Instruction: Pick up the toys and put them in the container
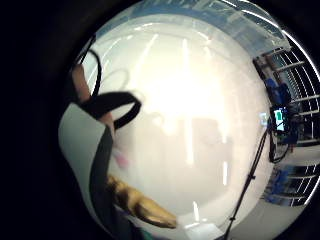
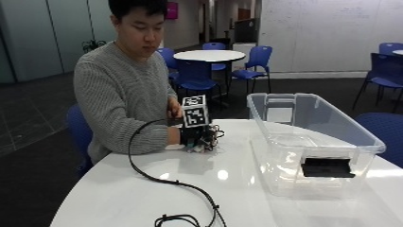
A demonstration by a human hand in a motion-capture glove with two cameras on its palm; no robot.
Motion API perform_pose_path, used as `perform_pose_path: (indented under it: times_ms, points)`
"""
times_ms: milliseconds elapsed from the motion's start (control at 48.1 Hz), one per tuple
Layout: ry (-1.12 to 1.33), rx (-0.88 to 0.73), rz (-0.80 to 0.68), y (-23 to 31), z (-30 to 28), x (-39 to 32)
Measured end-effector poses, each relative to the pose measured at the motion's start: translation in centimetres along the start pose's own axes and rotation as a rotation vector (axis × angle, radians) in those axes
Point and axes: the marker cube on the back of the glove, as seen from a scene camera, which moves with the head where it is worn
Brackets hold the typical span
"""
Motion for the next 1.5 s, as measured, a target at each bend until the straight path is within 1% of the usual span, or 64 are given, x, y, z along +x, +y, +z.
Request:
perform_pose_path:
  times_ms: [62,125,229,312,478,582,644,686,748,769,790,852,935,1060,1143,1226,1289,1351,1497]
  points:
    - [-0.030,0.050,0.006,-0.5,-1.4,0.0]
    - [-0.055,0.105,0.017,-1.1,-4.1,0.1]
    - [-0.046,0.213,0.034,-2.0,-10.7,0.8]
    - [-0.072,0.271,-0.003,-2.4,-15.8,1.2]
    - [-0.075,0.271,-0.023,-4.6,-18.0,1.5]
    - [-0.089,0.264,-0.033,-8.2,-18.8,1.5]
    - [-0.101,0.279,0.000,-12.8,-20.1,2.0]
    - [-0.046,0.278,0.043,-16.5,-20.6,3.2]
    - [0.238,0.241,0.109,-21.3,-20.1,6.6]
    - [0.287,0.230,0.132,-22.6,-19.9,7.2]
    - [0.270,0.224,0.158,-23.8,-19.6,7.2]
    - [0.095,0.211,0.227,-27.1,-18.8,6.0]
    - [0.079,0.174,0.243,-29.2,-17.6,6.5]
    - [0.068,0.126,0.183,-30.1,-15.7,7.0]
    - [0.063,0.080,0.240,-30.3,-14.2,7.3]
    - [0.080,-0.078,0.322,-30.2,-12.3,7.9]
    - [0.110,-0.209,0.299,-29.5,-11.1,8.5]
    - [0.110,-0.282,0.274,-29.0,-10.2,8.6]
    - [0.038,-0.286,0.257,-28.2,-9.9,8.3]
